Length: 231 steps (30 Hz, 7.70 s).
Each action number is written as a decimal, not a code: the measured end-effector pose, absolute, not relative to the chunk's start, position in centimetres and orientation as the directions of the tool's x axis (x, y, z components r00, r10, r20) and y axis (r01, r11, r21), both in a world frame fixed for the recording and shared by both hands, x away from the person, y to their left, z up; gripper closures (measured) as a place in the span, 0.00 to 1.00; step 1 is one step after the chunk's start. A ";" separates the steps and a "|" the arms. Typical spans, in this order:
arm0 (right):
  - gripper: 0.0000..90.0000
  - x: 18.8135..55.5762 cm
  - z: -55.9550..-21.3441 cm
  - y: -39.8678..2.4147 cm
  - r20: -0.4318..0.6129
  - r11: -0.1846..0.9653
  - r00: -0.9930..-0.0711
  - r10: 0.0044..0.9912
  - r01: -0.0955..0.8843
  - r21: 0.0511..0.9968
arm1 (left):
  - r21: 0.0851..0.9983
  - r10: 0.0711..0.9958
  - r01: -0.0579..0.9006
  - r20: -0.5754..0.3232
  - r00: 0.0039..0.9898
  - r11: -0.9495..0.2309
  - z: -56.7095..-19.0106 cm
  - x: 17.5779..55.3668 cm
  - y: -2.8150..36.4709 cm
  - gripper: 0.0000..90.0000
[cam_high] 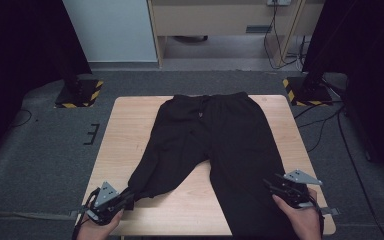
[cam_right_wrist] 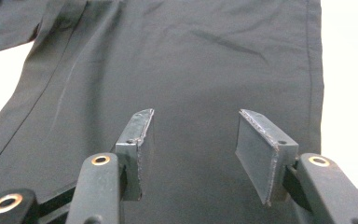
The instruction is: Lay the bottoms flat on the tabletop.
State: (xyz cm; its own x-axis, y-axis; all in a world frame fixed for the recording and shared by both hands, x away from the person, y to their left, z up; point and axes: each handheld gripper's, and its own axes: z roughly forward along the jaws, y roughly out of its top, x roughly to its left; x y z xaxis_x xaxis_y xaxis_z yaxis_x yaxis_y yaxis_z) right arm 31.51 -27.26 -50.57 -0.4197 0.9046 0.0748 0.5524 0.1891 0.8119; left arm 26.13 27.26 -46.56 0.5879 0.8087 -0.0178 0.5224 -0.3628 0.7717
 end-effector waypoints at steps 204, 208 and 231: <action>0.35 31.9 -51.8 -29.2 0.092 0.172 -0.386 0.918 0.595 0.785 | 0.639 0.742 0.615 -0.101 0.662 -0.462 -51.7 31.7 23.5 1.00; 0.35 32.0 -52.0 -29.0 0.088 0.180 -0.390 0.916 0.599 0.780 | 0.656 0.748 0.593 -0.066 0.660 -0.466 -50.8 30.2 24.8 0.96; 0.34 32.2 -52.4 -28.5 0.098 0.187 -0.403 0.910 0.609 0.771 | 0.723 0.836 0.631 -0.140 0.530 -0.279 -52.3 36.4 22.5 0.43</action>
